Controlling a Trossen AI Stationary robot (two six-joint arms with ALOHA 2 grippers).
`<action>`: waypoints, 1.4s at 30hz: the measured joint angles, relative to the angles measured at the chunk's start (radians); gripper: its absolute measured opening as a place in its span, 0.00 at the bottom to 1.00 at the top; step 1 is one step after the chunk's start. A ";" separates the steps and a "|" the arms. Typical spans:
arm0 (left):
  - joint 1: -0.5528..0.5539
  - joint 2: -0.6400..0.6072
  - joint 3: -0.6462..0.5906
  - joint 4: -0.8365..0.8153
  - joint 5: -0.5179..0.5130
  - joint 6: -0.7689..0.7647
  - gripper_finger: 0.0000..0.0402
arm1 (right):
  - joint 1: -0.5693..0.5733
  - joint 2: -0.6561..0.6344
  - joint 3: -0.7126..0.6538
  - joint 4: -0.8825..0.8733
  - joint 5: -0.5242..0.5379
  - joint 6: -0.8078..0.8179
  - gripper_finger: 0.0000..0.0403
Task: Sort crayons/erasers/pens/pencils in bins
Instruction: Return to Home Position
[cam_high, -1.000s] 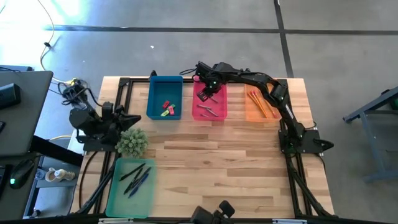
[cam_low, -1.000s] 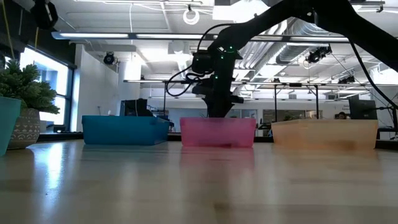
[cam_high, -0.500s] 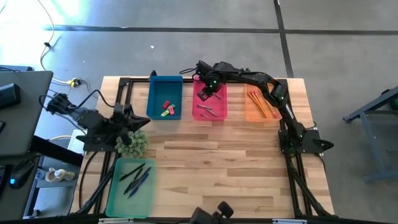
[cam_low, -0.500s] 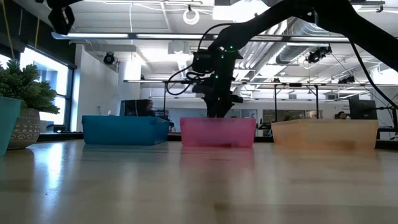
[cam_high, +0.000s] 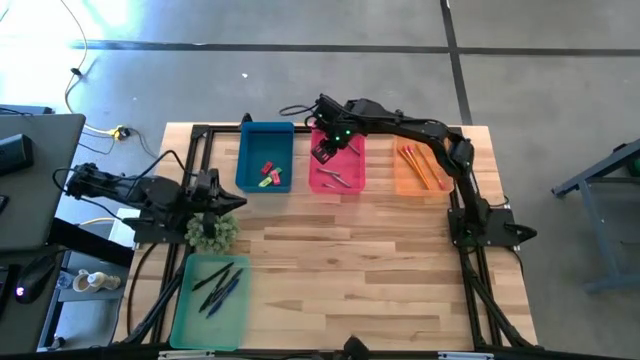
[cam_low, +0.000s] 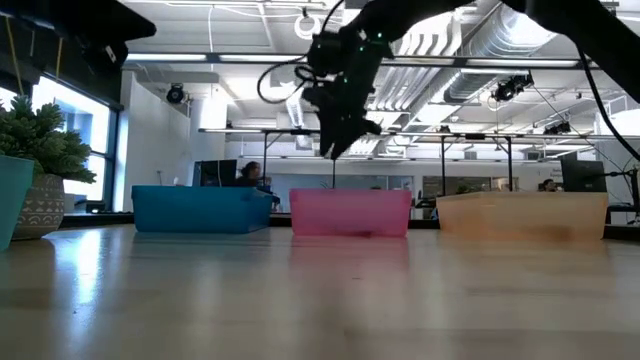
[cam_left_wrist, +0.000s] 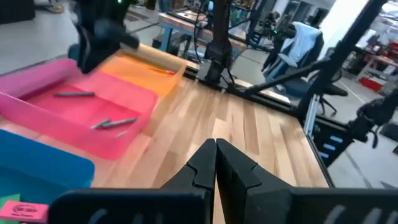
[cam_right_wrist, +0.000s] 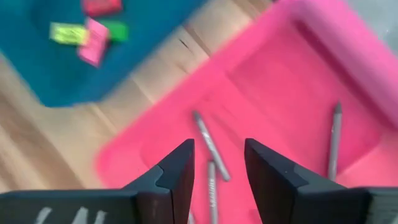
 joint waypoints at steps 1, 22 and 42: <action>0.006 -0.011 -0.018 0.008 0.013 -0.001 0.00 | 0.003 -0.010 0.001 0.010 0.000 0.007 0.33; 0.109 -0.325 -0.273 0.108 0.363 0.048 0.00 | 0.129 -0.143 0.001 0.163 0.013 0.072 0.33; 0.187 -0.324 -0.370 0.180 0.523 0.134 0.00 | 0.196 -0.447 0.001 0.157 0.050 0.099 0.33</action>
